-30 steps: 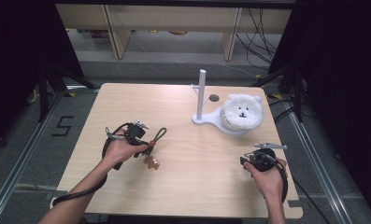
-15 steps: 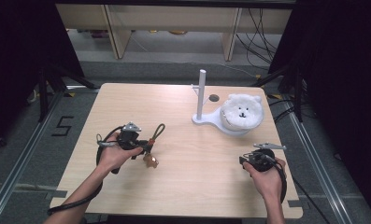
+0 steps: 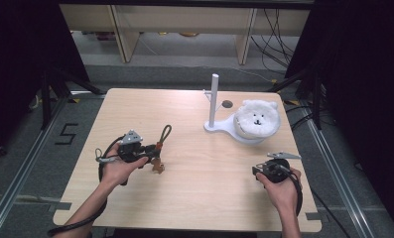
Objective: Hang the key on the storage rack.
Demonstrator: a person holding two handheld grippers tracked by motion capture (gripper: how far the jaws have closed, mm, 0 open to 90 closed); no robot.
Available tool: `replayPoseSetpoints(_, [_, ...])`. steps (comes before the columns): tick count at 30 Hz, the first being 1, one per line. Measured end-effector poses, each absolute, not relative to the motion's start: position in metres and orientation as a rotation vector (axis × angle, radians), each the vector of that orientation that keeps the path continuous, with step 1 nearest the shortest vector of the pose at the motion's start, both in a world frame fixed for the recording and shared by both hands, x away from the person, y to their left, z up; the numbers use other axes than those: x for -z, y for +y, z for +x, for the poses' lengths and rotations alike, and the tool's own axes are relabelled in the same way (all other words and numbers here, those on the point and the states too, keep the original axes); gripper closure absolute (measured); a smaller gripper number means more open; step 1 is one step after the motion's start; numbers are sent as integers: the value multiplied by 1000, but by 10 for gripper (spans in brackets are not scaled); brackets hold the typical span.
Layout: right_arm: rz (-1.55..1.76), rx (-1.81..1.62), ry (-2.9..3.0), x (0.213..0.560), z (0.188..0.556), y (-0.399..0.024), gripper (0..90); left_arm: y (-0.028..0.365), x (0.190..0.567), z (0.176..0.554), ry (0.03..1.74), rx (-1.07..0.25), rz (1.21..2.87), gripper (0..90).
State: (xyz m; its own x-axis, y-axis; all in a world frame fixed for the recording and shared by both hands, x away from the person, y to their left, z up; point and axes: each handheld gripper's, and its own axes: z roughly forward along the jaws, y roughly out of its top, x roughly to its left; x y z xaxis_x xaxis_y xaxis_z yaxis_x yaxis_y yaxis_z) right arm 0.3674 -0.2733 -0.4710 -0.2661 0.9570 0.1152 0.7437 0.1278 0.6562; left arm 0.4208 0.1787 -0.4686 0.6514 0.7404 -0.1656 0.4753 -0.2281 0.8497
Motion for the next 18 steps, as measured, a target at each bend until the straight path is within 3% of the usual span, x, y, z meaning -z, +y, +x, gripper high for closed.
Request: replayPoseSetpoints(18, [1629, -859, 2079, 473, 368, -274, 554, 176, 455, 425, 916, -410, 1753, 679])
